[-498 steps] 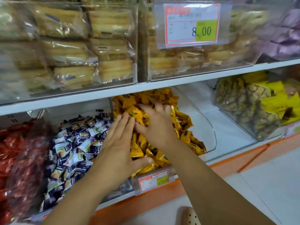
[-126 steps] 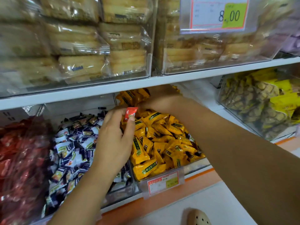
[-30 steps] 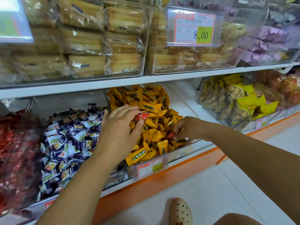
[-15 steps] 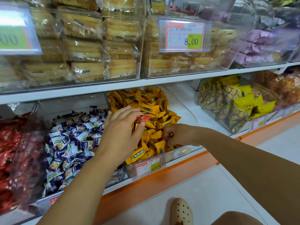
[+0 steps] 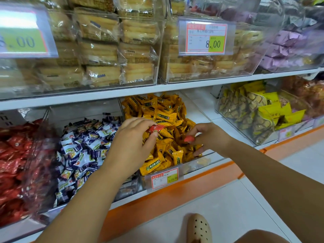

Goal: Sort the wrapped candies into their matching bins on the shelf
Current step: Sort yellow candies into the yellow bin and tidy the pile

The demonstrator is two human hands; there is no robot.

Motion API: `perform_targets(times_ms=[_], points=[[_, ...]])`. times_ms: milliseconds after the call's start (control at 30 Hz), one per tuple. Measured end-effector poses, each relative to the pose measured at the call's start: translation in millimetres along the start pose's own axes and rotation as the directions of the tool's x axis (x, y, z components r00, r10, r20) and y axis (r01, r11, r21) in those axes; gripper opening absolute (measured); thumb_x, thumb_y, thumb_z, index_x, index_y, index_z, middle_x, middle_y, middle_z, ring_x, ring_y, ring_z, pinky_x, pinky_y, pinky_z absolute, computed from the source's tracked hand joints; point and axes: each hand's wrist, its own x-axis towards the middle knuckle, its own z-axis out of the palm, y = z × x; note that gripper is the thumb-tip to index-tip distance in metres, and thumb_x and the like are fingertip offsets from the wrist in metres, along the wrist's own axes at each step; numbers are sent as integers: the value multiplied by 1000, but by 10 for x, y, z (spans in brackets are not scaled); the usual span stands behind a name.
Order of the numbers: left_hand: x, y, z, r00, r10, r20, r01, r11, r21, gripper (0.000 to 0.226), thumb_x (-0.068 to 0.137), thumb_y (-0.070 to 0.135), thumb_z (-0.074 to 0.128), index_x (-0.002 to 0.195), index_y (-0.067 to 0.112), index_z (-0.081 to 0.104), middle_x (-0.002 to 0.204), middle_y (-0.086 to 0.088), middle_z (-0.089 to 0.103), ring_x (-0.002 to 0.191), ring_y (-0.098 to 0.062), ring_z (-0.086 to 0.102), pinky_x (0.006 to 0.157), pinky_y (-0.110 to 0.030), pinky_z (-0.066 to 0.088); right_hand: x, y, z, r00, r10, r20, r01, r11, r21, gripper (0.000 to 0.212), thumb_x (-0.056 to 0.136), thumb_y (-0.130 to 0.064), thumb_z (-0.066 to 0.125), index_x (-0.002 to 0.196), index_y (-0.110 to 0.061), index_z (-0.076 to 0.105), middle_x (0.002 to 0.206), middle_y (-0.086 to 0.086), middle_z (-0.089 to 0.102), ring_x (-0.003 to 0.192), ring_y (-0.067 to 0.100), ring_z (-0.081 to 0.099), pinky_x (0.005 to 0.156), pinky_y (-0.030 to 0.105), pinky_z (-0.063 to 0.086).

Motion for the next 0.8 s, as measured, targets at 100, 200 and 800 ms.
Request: perform_targets(times_ms=[100,200,800], points=[[0,30,-27,999,17,-33,-15,999,50,29,92,36,54,117,27,64,106,12,65,103,-10,42,87,-23,32,-32,-102,25,997,-43,-56,50,991,127,7,81,2,71,80,-3,66,101,15,66,83,18,68,62,40,60],[13,86,-54,999,-53,-1,53,999,-13,32,92,36,54,123,31,60,96,18,60,94,-8,41,82,-28,38,-88,-198,147,994,-108,-32,113,952,285,7,83,-1,69,81,-4,63,90,14,66,79,18,68,61,40,60],[83,95,-71,953,-250,173,302,842,-447,20,91,26,62,108,37,64,77,9,69,48,-10,62,49,-21,47,-95,-476,622,965,-263,-4,262,965,-29,14,85,-14,69,92,-26,72,85,3,68,68,20,71,65,43,60]])
